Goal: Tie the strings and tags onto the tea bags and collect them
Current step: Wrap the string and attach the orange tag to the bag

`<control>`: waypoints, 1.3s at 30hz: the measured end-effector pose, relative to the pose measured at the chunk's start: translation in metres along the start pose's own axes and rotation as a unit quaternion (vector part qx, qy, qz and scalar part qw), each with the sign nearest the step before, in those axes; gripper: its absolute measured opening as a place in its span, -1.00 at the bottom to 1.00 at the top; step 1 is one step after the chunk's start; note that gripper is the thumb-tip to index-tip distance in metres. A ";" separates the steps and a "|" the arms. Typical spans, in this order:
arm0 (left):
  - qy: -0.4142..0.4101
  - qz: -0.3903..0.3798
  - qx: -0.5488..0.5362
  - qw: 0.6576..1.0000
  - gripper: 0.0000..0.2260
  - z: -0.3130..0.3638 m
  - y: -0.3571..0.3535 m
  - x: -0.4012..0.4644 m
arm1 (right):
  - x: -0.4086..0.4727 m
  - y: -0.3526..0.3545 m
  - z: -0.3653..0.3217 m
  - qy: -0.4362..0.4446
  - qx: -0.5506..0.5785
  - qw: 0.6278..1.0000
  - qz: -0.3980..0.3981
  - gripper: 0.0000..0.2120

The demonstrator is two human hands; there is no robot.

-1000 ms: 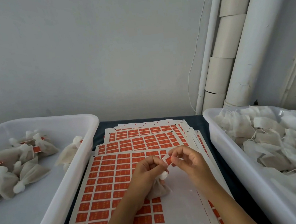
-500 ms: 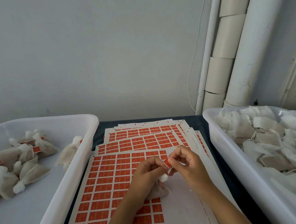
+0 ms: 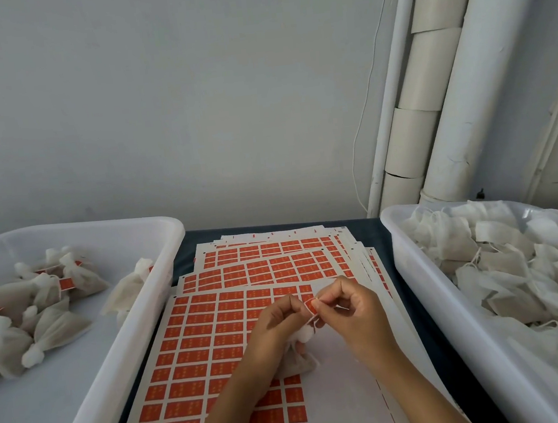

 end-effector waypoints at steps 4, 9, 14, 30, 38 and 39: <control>-0.034 0.024 0.042 0.998 -0.92 0.006 0.001 0.001 | -0.002 0.003 0.001 0.000 0.011 1.000 0.016 -0.87; -0.056 0.028 0.056 0.996 -0.87 0.008 0.005 0.001 | 0.001 0.000 0.006 -0.021 0.070 0.997 0.016 -0.63; -0.068 0.015 0.082 0.994 -0.81 0.007 0.002 0.002 | -0.005 -0.021 0.013 -0.026 -0.011 0.997 -0.078 -0.77; -0.077 0.034 0.102 0.991 -0.80 0.003 0.001 0.001 | -0.006 -0.022 0.012 0.005 -0.004 0.999 -0.048 -0.83; -0.088 0.024 0.134 0.987 -0.77 0.005 -0.001 0.000 | -0.007 -0.024 0.016 -0.005 0.011 0.999 -0.039 -0.77; -0.086 0.027 0.136 0.987 -0.78 0.005 0.000 0.000 | -0.007 -0.024 0.017 -0.009 0.024 0.999 -0.040 -0.76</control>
Point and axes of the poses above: each hand's wrist, its own x-axis towards the middle knuckle, its own y-axis out of the back of the hand, z = x × y, the point moved 8 cm from there along x, towards the middle knuckle, and after that the axes turned 2 degrees about -z, right-handed, at the moved point
